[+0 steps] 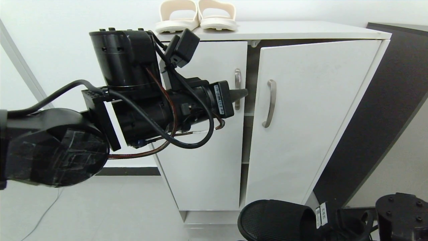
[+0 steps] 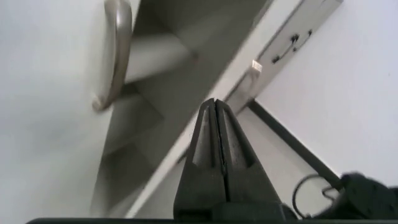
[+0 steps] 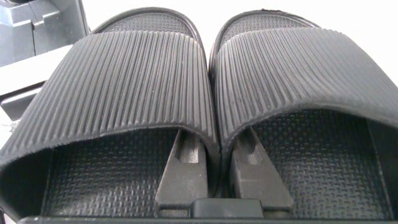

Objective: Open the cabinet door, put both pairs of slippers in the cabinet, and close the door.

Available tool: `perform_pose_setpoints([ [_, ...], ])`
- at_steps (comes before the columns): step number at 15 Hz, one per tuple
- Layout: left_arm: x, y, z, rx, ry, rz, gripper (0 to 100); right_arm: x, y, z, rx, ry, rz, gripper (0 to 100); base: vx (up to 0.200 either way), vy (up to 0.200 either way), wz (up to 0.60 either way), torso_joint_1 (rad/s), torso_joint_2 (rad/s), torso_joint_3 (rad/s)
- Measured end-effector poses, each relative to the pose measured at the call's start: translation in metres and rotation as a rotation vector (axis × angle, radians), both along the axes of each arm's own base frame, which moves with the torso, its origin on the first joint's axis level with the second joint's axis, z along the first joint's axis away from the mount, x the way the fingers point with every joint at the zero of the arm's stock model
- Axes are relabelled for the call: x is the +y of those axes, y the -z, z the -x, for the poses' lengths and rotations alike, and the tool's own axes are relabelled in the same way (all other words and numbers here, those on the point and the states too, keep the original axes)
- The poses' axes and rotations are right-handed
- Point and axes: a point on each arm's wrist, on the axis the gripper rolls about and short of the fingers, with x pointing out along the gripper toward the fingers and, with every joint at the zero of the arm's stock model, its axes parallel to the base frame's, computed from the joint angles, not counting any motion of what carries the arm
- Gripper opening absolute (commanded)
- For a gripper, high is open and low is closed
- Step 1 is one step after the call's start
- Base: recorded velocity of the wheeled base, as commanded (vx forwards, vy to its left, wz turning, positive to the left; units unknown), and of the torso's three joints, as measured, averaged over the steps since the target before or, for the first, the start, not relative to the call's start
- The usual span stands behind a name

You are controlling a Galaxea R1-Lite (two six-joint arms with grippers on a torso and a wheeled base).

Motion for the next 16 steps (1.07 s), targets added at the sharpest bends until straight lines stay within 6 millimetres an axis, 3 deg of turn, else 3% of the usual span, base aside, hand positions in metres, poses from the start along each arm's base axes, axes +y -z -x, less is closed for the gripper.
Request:
perform_pose_setpoints([
  [9, -0.032, -0.002, -0.046, -0.056, -0.015, 0.049, 0, 0.001, 0.003, -0.001, 0.009, 0.001, 0.012, 0, 0.000, 0.000, 0.00, 0.000, 0.00, 0.000],
  [14, -0.041, 0.004, -0.058, -0.049, -0.020, 0.053, 0, 0.004, 0.005, 0.002, 0.003, -0.020, 0.025, 0, 0.000, 0.000, 0.00, 0.000, 0.00, 0.000],
  [16, -0.042, 0.005, -0.060, -0.037, -0.022, 0.062, 0, 0.004, 0.007, 0.003, 0.005, -0.027, 0.034, 0, -0.200, 0.000, 0.00, 0.007, 0.00, 0.002],
])
